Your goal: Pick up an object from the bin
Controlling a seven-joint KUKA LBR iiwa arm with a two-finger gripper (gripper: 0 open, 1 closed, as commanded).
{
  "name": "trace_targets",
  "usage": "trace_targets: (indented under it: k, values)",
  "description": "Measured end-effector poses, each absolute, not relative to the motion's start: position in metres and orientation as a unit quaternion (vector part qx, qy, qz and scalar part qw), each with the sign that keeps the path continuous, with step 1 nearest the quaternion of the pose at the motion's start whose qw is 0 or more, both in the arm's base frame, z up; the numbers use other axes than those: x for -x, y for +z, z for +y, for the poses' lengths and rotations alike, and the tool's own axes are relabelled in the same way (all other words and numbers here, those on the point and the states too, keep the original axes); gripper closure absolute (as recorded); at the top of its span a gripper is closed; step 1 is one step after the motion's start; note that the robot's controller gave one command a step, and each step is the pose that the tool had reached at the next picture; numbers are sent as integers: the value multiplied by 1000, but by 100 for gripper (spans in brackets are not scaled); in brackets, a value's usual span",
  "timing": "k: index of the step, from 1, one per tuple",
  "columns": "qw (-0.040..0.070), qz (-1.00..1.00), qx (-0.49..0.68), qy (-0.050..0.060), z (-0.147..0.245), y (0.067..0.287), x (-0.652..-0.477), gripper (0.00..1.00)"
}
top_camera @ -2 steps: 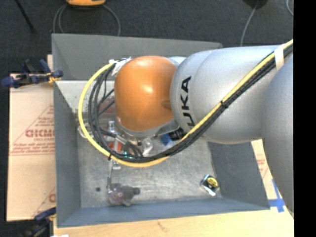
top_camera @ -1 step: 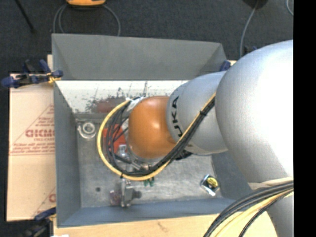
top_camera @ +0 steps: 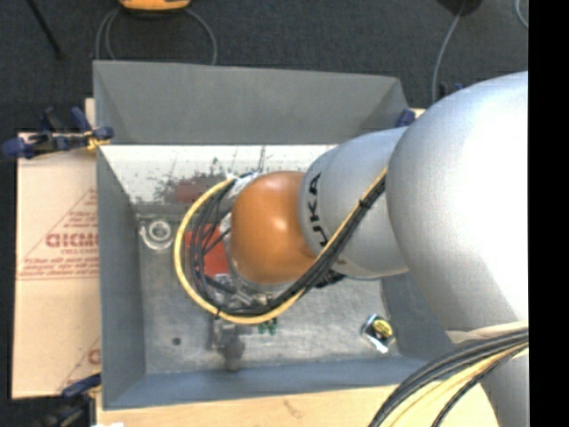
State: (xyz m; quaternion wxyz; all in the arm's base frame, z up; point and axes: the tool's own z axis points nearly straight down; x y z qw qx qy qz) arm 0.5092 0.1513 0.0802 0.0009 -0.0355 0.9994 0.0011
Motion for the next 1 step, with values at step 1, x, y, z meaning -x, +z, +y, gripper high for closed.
trace_targets:
  k: [1]
  values:
    - [4,989,147,0,119,204,-510,100]
